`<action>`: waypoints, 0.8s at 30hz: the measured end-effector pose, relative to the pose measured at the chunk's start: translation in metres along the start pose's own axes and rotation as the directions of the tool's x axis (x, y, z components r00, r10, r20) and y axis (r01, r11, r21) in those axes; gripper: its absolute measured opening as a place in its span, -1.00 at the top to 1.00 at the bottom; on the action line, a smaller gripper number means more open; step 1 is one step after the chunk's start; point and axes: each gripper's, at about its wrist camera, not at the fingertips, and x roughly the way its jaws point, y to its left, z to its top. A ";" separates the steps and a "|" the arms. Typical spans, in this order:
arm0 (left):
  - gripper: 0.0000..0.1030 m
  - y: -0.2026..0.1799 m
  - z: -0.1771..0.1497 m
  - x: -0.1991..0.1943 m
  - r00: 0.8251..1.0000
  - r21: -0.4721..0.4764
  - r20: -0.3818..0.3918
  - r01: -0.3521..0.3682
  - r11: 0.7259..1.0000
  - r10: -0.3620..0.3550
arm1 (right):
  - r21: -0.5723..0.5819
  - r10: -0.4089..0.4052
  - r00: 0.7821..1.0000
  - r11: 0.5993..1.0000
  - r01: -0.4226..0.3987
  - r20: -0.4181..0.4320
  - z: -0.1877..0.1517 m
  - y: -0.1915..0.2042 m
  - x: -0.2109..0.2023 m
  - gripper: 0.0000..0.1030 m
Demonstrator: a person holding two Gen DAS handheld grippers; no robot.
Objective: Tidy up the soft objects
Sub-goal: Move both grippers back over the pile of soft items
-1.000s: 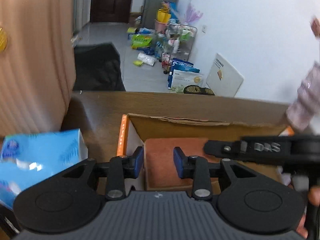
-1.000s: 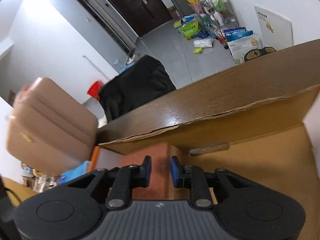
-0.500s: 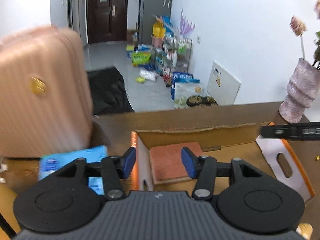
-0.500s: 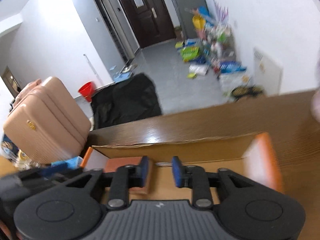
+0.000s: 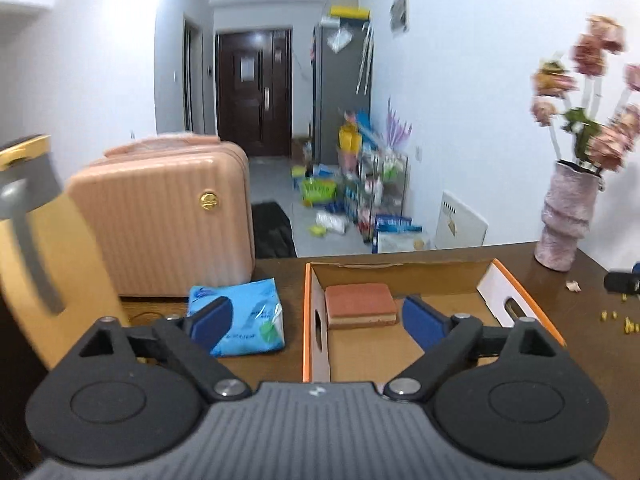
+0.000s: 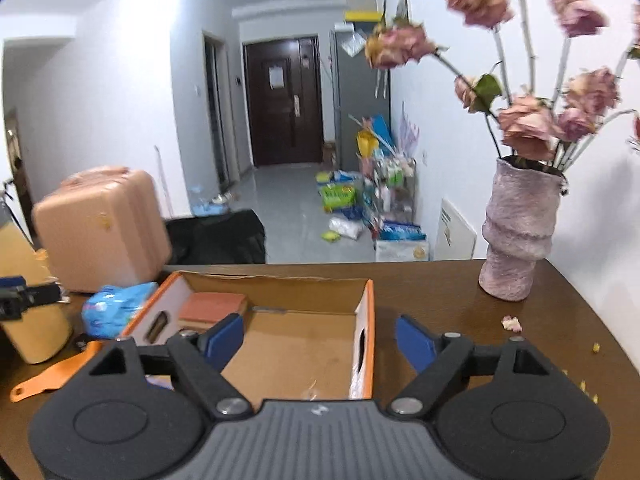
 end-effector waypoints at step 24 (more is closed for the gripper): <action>-1.00 -0.005 -0.236 -0.274 0.990 -0.057 0.139 0.019 0.998 -0.010 | -0.039 0.052 0.992 0.998 -0.048 0.116 -0.285 0.078 -0.264 -0.80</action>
